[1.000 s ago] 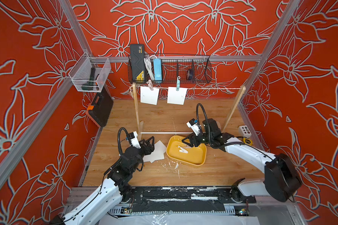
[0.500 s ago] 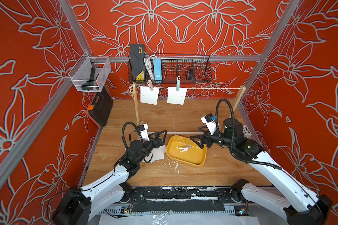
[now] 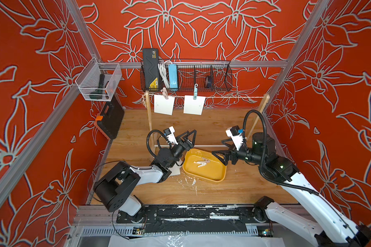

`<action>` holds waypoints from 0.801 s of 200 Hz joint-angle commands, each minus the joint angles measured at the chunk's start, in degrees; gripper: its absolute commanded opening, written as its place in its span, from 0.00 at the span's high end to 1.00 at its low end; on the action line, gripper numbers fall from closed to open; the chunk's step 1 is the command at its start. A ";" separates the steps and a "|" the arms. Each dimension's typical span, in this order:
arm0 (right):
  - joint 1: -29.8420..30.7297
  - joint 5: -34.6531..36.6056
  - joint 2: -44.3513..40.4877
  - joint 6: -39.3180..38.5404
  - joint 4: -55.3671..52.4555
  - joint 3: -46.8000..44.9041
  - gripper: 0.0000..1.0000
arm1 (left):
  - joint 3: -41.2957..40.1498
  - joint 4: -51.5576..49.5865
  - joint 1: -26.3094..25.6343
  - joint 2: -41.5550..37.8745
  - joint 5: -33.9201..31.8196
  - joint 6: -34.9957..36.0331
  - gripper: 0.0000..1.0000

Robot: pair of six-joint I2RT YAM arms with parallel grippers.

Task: Remove the postcards from the strings
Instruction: Pinch the postcard on the clothesline.

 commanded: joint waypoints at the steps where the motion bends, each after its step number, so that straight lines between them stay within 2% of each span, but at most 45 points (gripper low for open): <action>1: 0.12 -1.13 -0.99 -1.00 -0.50 2.22 0.03 | 4.50 13.18 -0.45 4.72 -1.80 -1.14 0.08; 28: 0.12 -2.16 -1.14 -1.80 -1.14 2.90 0.03 | 9.71 20.25 -0.43 12.46 -4.21 -1.23 0.08; 66: 0.12 -3.68 -1.75 -3.02 -2.09 3.87 0.03 | 18.07 22.72 -0.44 20.35 -6.41 -2.85 0.07; 115: 0.03 -4.43 -2.04 -4.43 -3.53 4.25 0.03 | 24.76 22.73 0.13 22.64 -5.34 -0.43 0.07; 160: 0.03 -5.28 -1.46 -4.88 -3.66 4.68 0.03 | 27.68 22.71 2.41 22.13 -4.22 -0.56 0.09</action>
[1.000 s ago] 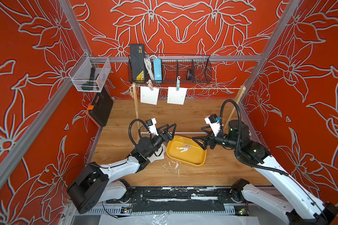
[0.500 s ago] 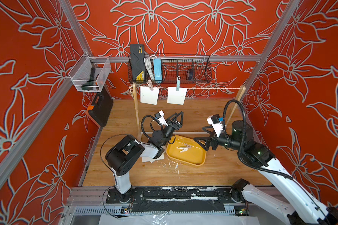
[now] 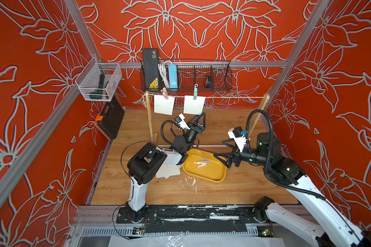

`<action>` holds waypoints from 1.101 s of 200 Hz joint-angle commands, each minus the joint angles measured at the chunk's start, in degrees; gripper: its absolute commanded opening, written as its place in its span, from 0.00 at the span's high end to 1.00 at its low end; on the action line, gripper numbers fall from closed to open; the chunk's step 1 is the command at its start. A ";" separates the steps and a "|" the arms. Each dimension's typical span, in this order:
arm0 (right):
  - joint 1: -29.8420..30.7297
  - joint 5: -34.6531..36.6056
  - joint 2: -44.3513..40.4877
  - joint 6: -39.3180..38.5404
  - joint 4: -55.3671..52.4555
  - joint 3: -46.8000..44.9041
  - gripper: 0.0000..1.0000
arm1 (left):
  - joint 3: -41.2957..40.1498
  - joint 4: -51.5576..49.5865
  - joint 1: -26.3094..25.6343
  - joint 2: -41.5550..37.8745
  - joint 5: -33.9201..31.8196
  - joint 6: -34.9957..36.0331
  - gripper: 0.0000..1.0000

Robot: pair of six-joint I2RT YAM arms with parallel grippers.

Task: Remove the postcards from the strings
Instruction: Pinch the postcard on the clothesline.

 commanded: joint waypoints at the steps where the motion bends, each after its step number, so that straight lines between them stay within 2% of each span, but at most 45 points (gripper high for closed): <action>1: 0.03 -1.47 0.14 -1.44 -0.36 2.04 0.03 | 1.43 13.56 1.48 -0.15 0.91 0.32 0.09; 97: 0.04 -1.73 2.09 0.10 1.44 1.61 0.04 | -3.33 13.70 1.84 -7.67 8.06 4.76 0.22; 153: 0.07 -1.02 2.46 0.85 1.96 1.09 0.04 | -7.23 13.64 1.76 -11.58 8.37 4.87 0.37; 165: 0.05 -0.98 2.46 0.95 2.21 0.92 0.05 | -7.61 13.64 1.66 -12.06 8.84 4.69 0.43; 220: 0.05 -0.85 2.56 1.79 3.04 0.42 0.05 | -10.78 13.69 1.18 -15.00 9.68 4.53 0.53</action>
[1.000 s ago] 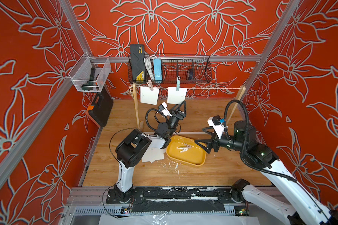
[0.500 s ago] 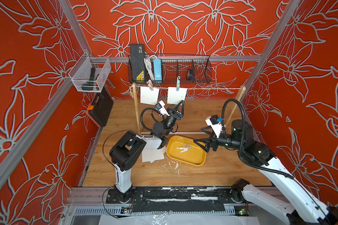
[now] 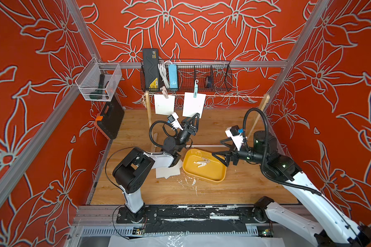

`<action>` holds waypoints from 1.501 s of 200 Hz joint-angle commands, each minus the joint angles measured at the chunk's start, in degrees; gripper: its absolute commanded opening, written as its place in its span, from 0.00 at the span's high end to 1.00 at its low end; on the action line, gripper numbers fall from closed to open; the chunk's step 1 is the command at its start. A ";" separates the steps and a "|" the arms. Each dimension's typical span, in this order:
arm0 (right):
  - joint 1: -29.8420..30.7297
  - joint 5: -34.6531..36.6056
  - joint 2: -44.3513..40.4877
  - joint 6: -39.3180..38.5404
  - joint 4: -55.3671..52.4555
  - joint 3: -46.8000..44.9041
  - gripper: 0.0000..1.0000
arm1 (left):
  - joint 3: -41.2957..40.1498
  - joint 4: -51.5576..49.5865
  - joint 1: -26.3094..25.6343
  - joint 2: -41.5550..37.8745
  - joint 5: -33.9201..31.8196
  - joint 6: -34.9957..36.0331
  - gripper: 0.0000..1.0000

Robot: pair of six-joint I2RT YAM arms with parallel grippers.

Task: Remove the postcards from the strings
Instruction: Pinch the postcard on the clothesline.

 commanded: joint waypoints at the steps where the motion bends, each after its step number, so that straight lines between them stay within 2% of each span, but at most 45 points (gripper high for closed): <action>1: 0.04 -0.59 0.02 0.79 1.98 0.15 0.05 | -1.36 13.26 -0.54 -2.99 1.45 0.67 0.53; 45: 0.03 -0.87 0.54 1.14 2.74 0.04 0.05 | -4.78 13.20 -1.49 -5.99 1.88 1.01 0.54; 64: 0.05 -0.76 0.61 1.17 2.96 0.20 0.05 | -6.10 13.23 -1.69 -6.74 1.85 1.26 0.63; 89: 0.08 -0.76 0.74 1.17 2.98 0.33 0.05 | -7.34 13.13 -1.78 -7.22 1.48 0.45 0.69; 109: 0.08 -0.74 0.79 1.16 2.87 0.31 0.05 | -8.13 13.13 -1.78 -8.04 1.53 1.09 0.69; 120: 0.07 -0.76 0.75 1.26 2.85 0.24 0.05 | -8.56 13.14 -1.79 -8.53 1.44 1.31 0.75; 150: 0.05 -0.83 0.96 1.37 3.14 0.63 0.05 | -8.93 13.17 -1.78 -9.30 1.31 1.49 0.79; 179: 0.09 -1.11 1.50 1.11 2.79 2.83 0.05 | -8.79 13.15 -1.78 -9.20 1.75 2.06 0.95; 188: 0.11 -1.19 1.85 0.77 2.63 3.65 0.05 | -8.78 13.14 -1.80 -8.98 1.46 1.66 0.96; 200: 0.10 -1.07 2.49 0.38 2.23 5.08 0.05 | -8.73 13.10 -1.78 -8.50 1.22 0.92 1.00; 246: 0.03 -1.55 7.22 -0.87 1.08 13.34 0.04 | -8.44 13.07 -1.78 -7.19 0.34 0.18 1.00; 300: -0.06 -2.24 19.13 -3.68 -2.96 32.58 0.02 | -7.93 13.08 -1.78 -6.29 -0.31 -0.52 1.00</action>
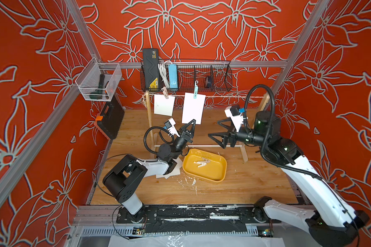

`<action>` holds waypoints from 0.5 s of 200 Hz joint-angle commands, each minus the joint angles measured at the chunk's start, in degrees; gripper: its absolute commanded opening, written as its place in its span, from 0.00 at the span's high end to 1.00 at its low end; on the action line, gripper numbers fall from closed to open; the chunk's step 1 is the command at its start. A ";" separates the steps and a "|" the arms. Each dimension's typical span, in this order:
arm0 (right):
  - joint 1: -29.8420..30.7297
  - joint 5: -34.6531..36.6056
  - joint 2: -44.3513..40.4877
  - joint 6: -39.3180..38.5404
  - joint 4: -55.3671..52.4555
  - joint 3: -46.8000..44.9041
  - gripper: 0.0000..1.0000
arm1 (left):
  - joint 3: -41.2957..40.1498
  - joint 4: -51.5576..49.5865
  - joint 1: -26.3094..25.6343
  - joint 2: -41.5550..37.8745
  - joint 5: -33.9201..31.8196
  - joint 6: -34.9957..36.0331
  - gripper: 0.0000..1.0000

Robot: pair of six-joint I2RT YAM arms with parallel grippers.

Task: Remove the postcards from the strings
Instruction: Remove the clamp from the clothesline.

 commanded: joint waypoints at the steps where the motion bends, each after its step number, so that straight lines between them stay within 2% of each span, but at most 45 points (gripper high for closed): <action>1: -0.06 -1.44 4.44 -2.39 -1.76 8.42 0.02 | 0.82 12.86 -0.25 0.57 -0.40 -0.67 1.00; 46: -2.69 -5.29 18.11 -0.70 -5.00 28.07 0.02 | 1.69 12.87 -0.22 1.27 -0.97 -1.11 1.00; 69: -5.21 -9.62 24.38 3.02 -3.64 35.65 0.02 | 1.95 12.86 -0.12 1.72 -1.57 -1.64 1.00; 100: -8.66 -16.49 31.30 11.72 1.60 42.75 0.02 | 2.17 12.87 -0.09 1.80 -1.55 -1.98 1.00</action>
